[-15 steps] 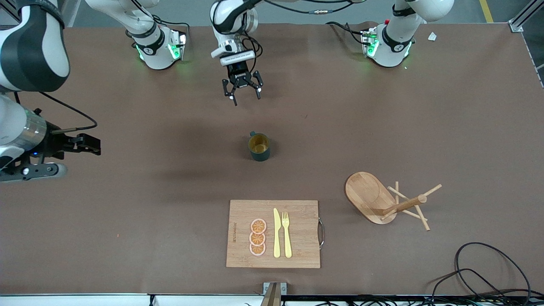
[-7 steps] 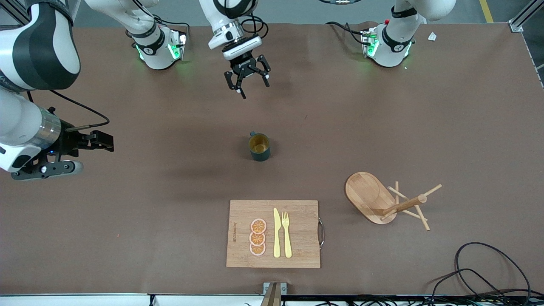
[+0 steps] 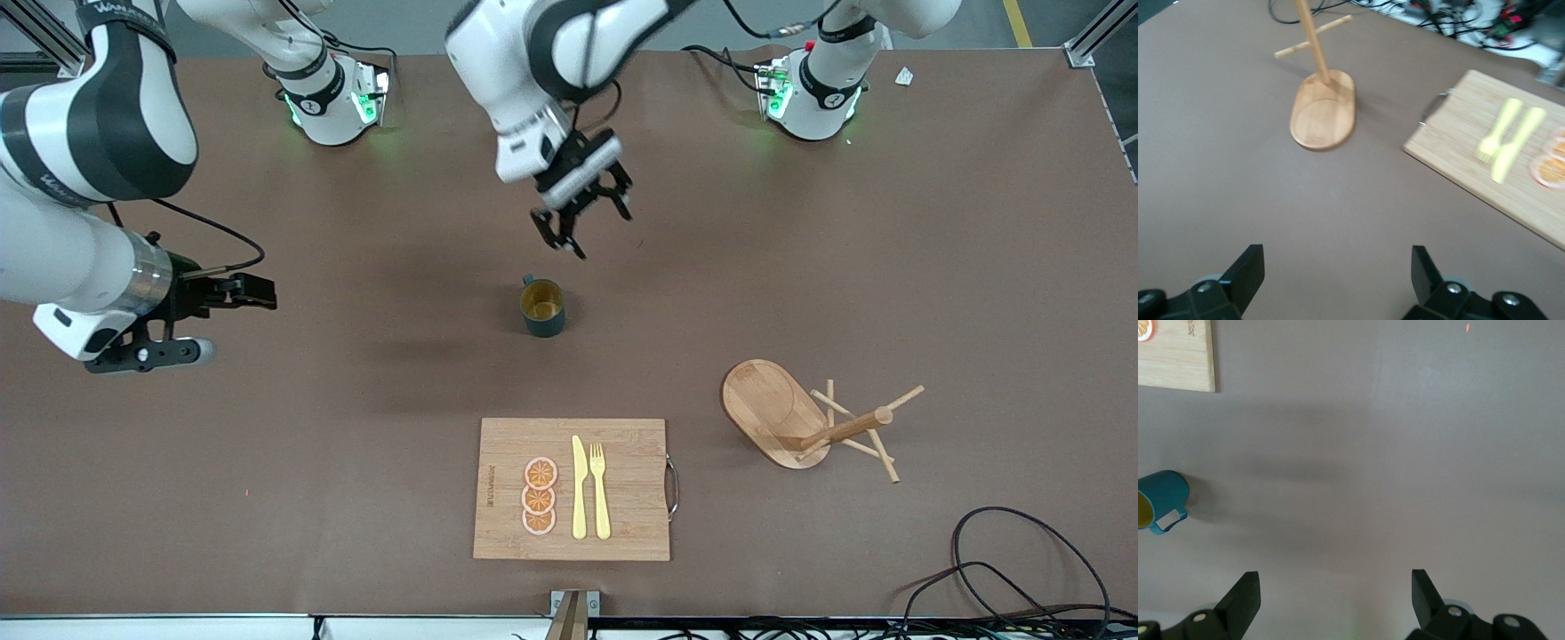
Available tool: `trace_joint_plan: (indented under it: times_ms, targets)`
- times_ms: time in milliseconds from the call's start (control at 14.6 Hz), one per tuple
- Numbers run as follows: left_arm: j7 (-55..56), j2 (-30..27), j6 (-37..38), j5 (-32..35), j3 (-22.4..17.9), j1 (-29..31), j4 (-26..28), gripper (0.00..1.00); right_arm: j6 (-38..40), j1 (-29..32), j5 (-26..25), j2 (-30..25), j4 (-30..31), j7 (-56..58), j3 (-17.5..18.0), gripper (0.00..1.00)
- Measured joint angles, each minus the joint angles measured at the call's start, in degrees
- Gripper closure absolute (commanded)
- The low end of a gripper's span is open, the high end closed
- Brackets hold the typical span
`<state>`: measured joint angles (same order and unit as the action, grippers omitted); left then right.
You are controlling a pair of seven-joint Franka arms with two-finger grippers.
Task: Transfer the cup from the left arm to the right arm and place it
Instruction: 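Raise the left gripper while the right gripper reaches toward the mug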
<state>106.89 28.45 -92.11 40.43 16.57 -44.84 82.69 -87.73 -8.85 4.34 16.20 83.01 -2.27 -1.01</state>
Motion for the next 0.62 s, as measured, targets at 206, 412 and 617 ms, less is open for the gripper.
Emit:
trace_joint_plan:
  times_ms: [206, 412, 617]
  targets:
    - [-5.4, 0.0, -3.0, -4.0, 0.0, 7.4, 0.0, 0.02, -2.2, -2.8, 1.6, -0.2, 2.4, -4.3, 0.2, 0.00]
    - [-11.0, -0.1, -5.2, -6.8, 0.0, 12.7, -0.7, 0.02, -5.1, -8.3, 2.0, -0.2, 4.3, -14.3, 0.4, 0.00]
    - [-17.7, -0.2, -6.1, -10.9, 0.0, 16.8, -2.8, 0.01, -7.0, -13.2, 2.2, -0.2, 5.2, -22.9, 0.5, 0.00]
